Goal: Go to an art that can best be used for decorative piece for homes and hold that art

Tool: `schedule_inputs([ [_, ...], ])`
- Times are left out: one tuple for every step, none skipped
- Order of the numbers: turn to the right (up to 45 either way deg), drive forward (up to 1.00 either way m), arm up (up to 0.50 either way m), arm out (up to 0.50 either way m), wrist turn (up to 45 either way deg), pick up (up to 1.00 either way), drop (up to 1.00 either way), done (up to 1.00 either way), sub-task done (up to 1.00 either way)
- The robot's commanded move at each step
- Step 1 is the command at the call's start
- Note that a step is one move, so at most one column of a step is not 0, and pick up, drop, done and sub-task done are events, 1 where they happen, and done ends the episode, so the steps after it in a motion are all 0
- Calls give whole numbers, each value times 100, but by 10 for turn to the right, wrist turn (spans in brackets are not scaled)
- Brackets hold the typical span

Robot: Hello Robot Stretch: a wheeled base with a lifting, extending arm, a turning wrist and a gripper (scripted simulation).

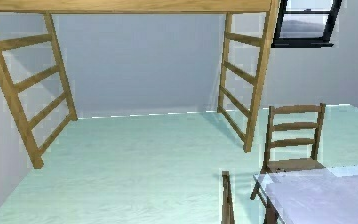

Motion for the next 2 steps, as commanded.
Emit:
schedule_inputs([
  [0,0,0,0,450,0,0,0,0],
  [0,0,0,0,120,0,0,0,0],
])
